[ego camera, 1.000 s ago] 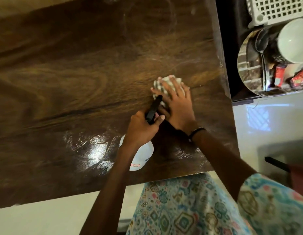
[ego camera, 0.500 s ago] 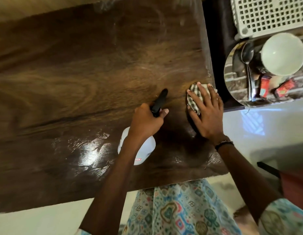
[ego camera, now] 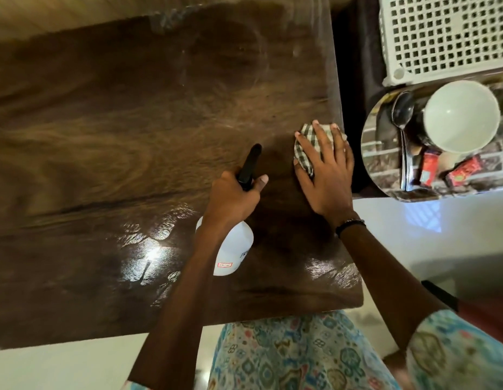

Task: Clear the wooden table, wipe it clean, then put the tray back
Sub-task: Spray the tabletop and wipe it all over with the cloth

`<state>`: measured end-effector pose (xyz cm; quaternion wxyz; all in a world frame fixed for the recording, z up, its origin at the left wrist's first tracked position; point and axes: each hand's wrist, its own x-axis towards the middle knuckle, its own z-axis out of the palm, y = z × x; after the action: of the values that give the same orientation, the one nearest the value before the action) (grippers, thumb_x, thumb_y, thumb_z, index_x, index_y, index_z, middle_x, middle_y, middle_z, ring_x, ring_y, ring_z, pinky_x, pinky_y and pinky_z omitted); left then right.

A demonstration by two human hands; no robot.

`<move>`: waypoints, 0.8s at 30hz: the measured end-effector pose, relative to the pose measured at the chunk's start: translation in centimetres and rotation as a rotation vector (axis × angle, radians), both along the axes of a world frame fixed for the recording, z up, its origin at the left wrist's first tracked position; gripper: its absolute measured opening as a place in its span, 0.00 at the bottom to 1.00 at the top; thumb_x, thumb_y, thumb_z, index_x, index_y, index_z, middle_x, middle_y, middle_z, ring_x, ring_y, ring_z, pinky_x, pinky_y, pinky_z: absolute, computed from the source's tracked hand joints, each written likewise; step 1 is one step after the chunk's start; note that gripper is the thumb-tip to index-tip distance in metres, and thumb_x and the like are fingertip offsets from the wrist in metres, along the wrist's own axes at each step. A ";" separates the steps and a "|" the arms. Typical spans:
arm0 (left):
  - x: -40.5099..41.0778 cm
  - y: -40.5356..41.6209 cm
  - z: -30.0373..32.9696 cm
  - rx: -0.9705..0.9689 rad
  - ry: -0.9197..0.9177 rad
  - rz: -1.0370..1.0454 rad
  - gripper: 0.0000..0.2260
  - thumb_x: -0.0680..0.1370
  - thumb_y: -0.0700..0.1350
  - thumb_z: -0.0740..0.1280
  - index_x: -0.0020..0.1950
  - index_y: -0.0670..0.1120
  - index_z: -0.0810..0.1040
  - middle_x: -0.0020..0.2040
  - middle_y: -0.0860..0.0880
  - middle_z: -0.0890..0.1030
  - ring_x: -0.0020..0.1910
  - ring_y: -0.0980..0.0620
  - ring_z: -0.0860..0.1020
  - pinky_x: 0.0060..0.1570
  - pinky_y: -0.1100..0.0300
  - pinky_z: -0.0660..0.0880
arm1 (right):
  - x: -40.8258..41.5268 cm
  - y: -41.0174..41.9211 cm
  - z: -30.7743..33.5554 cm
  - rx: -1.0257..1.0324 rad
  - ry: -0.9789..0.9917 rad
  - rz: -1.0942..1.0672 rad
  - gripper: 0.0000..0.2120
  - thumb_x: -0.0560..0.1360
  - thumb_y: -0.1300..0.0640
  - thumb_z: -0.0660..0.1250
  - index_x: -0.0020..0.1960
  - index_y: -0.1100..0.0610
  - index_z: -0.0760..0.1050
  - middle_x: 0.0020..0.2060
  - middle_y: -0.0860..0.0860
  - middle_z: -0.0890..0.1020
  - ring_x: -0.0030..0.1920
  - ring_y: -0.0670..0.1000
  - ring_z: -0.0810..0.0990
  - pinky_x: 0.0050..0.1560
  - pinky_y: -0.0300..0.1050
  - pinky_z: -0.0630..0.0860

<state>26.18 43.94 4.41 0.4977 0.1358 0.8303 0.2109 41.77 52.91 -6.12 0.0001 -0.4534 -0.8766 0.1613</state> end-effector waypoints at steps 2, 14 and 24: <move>-0.4 0.3 -0.1 0.006 -0.009 0.005 0.13 0.75 0.52 0.68 0.51 0.44 0.76 0.41 0.50 0.74 0.45 0.50 0.73 0.47 0.58 0.67 | -2.5 1.4 -0.1 0.013 0.008 -0.011 0.26 0.77 0.44 0.57 0.75 0.43 0.59 0.77 0.50 0.59 0.77 0.58 0.52 0.73 0.61 0.54; -2.8 2.3 0.4 0.023 0.036 0.002 0.12 0.73 0.53 0.70 0.48 0.46 0.78 0.41 0.48 0.78 0.45 0.47 0.78 0.51 0.54 0.74 | -0.3 -2.9 0.1 -0.048 0.033 0.389 0.25 0.78 0.45 0.56 0.74 0.45 0.63 0.76 0.52 0.61 0.77 0.57 0.54 0.75 0.57 0.52; -3.9 3.4 -0.1 0.044 0.017 0.003 0.12 0.74 0.52 0.69 0.49 0.45 0.78 0.37 0.51 0.76 0.42 0.48 0.78 0.49 0.54 0.74 | -9.9 4.5 -0.4 0.027 0.015 0.139 0.26 0.77 0.43 0.55 0.74 0.43 0.61 0.77 0.50 0.59 0.77 0.59 0.53 0.73 0.60 0.49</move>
<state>22.28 47.31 4.29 0.4875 0.1474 0.8297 0.2286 31.87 57.41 -6.50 0.0017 -0.3902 -0.9080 0.1527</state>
